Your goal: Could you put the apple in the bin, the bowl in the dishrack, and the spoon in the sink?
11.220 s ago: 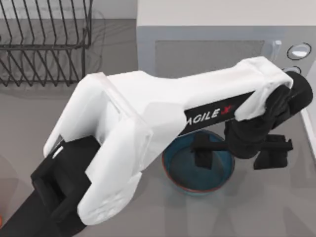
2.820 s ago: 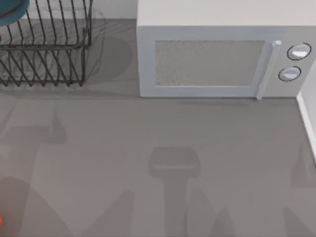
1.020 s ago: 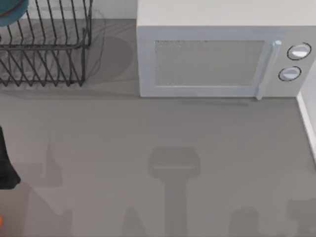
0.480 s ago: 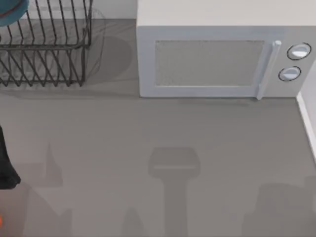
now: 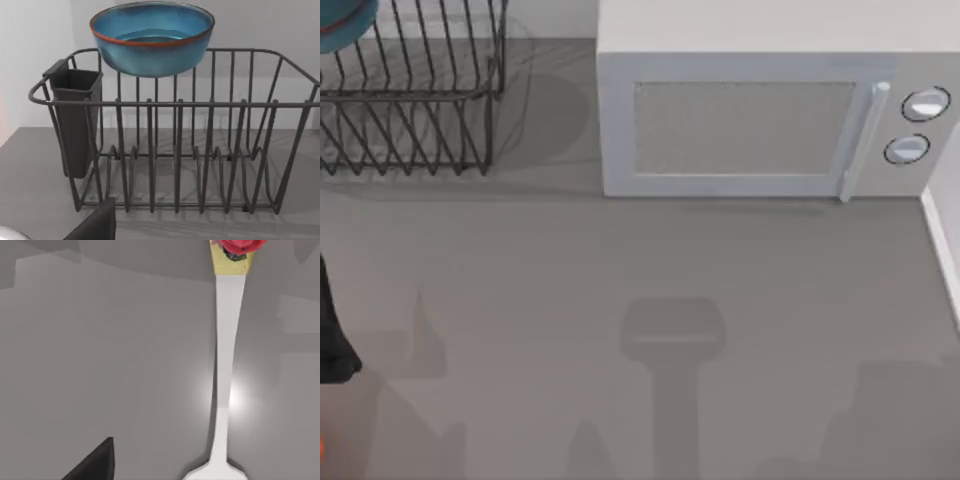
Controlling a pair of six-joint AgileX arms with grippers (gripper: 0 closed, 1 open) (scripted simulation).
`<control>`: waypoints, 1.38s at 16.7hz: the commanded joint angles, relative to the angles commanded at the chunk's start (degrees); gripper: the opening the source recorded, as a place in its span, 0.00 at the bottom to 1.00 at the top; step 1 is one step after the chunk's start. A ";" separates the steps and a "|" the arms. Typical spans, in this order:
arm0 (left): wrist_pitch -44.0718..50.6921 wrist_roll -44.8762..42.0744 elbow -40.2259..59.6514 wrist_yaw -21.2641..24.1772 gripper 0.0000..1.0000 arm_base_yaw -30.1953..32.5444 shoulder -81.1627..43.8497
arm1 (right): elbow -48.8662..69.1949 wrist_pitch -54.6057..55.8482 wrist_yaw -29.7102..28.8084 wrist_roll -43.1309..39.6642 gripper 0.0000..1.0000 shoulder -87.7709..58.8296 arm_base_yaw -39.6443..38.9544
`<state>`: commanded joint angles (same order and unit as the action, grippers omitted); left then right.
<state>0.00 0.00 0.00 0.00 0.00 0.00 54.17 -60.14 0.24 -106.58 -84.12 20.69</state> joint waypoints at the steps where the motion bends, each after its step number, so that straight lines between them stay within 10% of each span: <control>1: 0.00 0.00 0.00 0.00 1.00 0.00 0.00 | -0.10 0.14 0.00 0.01 1.00 -0.10 0.01; 17: 0.00 0.00 0.00 0.00 1.00 0.00 0.00 | -13.84 25.94 -0.03 0.41 1.00 -12.27 -0.03; 23: 0.00 0.00 0.00 0.00 1.00 0.00 0.00 | -13.84 25.94 -0.03 0.41 0.55 -12.27 -0.03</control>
<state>0.00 0.00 0.00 0.00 0.00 0.00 40.33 -34.20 0.22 -106.17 -96.39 20.66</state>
